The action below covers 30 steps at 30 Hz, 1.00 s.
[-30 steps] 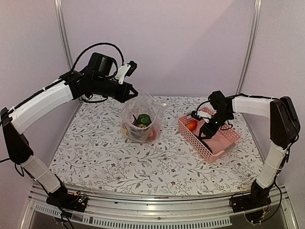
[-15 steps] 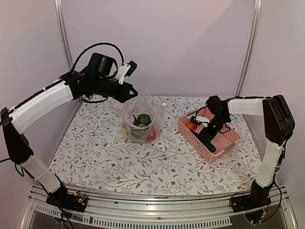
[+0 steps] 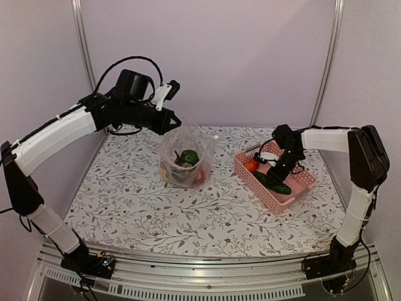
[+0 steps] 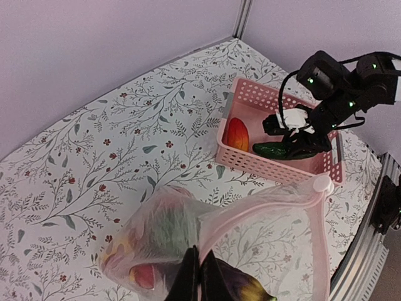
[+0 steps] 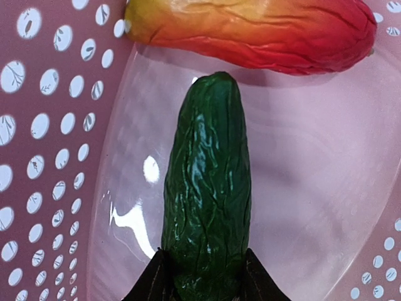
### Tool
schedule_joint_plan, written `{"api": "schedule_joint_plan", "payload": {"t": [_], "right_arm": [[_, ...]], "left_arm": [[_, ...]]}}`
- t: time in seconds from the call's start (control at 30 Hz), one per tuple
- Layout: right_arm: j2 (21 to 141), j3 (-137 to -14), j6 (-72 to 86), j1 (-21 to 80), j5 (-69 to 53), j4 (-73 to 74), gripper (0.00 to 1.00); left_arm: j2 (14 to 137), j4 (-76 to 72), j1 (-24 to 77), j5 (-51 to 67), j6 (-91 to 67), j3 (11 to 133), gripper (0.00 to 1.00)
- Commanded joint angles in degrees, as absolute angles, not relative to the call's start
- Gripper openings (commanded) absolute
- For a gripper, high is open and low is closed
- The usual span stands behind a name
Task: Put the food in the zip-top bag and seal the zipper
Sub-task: Pick up the fake vegetable from the bin.
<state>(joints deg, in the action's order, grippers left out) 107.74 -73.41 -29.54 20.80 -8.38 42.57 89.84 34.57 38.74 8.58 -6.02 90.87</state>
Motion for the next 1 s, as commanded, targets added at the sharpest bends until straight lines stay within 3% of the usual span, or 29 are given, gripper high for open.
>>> {"api": "schedule_joint_plan", "payload": {"t": [0.0, 0.23, 0.53, 0.97], "right_arm": [[102.0, -74.7, -30.6, 20.3, -6.9, 46.3, 0.23], [96.7, -82.4, -30.0, 20.2, -12.0, 51.7, 0.21], [92.9, -93.5, -31.3, 20.9, -28.0, 53.3, 0.19], [86.4, -96.0, -35.1, 37.0, -36.4, 39.4, 0.12]], "left_arm": [[89.4, 33.6, 39.3, 8.8, -5.9, 90.1, 0.0], [89.7, 32.9, 39.3, 8.6, -5.4, 90.2, 0.0], [90.3, 32.5, 39.3, 9.3, -5.6, 90.8, 0.0], [90.6, 32.1, 39.2, 9.2, -5.5, 90.4, 0.0]]}}
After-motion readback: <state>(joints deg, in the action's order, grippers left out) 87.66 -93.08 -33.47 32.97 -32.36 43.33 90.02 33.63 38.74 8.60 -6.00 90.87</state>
